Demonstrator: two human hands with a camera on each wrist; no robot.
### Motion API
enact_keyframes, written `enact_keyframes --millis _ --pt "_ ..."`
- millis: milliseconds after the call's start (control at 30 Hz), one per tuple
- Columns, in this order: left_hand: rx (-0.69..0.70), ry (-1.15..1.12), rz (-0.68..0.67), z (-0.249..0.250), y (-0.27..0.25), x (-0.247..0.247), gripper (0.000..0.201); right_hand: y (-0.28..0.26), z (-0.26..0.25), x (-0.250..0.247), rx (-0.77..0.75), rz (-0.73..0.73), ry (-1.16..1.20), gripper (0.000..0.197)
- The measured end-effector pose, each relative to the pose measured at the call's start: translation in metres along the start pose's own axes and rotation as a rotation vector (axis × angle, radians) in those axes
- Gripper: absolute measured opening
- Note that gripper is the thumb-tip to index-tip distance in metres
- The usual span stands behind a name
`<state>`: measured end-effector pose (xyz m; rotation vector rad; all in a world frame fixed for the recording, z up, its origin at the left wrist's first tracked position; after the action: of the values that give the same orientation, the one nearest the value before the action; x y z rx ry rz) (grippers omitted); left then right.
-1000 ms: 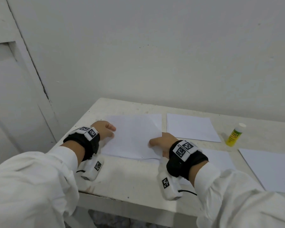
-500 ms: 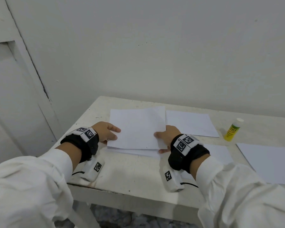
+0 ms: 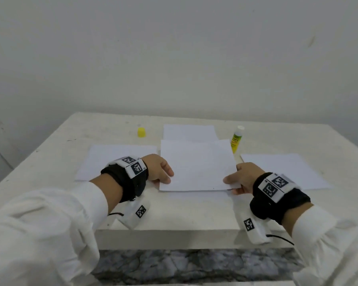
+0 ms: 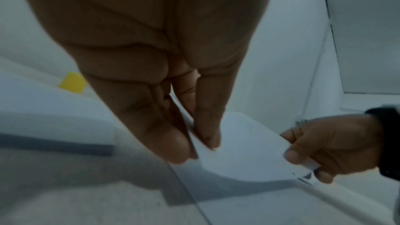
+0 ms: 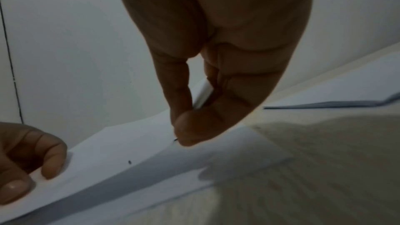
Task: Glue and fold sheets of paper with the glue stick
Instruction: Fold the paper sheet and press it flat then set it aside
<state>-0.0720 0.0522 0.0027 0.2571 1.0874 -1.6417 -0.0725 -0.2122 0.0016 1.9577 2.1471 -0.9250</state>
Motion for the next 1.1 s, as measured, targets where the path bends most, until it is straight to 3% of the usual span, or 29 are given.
enact_keyframes --millis 67,167,233,600,733,1100 --pt "-0.008 0.051 -0.010 0.007 0.002 0.013 0.019 -0.001 0.009 -0.009 0.027 0.003 -0.011 0.031" --pt "-0.022 0.100 0.001 0.014 0.004 0.023 0.019 0.002 0.015 -0.012 0.055 0.004 -0.040 0.056" --pt "-0.036 0.119 0.004 0.016 0.004 0.025 0.019 0.003 0.014 -0.012 0.061 0.005 -0.047 0.062" --pt "-0.047 0.206 -0.044 0.014 0.008 0.024 0.018 0.006 0.010 -0.009 0.078 -0.070 -0.124 0.047" --pt "-0.048 0.214 -0.061 0.011 0.006 0.021 0.018 0.006 0.009 -0.009 0.068 -0.078 -0.150 0.052" --pt "-0.051 0.219 -0.076 0.011 0.000 0.024 0.017 0.010 0.011 -0.007 0.056 -0.086 -0.175 0.028"
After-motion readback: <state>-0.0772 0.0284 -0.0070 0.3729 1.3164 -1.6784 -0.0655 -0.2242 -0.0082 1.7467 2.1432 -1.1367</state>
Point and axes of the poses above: each hand's wrist, its own y-axis towards the middle knuckle, its own x-axis out of the palm, z = x × y, the point moved 2 cm from there along y, towards the middle knuckle, and after that the axes turned 12 degrees about -x, right-handed, at the moved point
